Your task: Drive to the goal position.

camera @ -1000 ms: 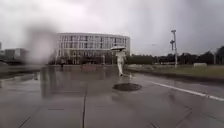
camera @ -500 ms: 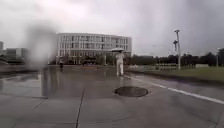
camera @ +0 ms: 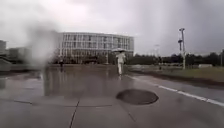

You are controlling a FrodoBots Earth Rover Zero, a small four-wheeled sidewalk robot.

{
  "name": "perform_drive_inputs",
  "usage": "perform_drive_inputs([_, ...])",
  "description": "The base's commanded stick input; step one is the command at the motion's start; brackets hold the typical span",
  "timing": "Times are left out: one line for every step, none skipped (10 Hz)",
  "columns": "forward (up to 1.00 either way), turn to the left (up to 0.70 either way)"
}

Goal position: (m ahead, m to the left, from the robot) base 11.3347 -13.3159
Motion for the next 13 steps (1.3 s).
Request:
perform_drive_inputs([0.70, 0.00])
perform_drive_inputs([0.70, 0.00])
perform_drive_inputs([0.70, 0.00])
perform_drive_inputs([0.70, 0.00])
perform_drive_inputs([0.70, 0.00])
perform_drive_inputs([0.70, 0.00])
perform_drive_inputs([0.70, -0.07])
perform_drive_inputs([0.70, -0.28])
perform_drive_inputs([0.70, -0.34])
perform_drive_inputs([0.70, -0.34])
perform_drive_inputs([0.70, 0.00])
perform_drive_inputs([0.70, 0.00])
perform_drive_inputs([0.70, 0.00])
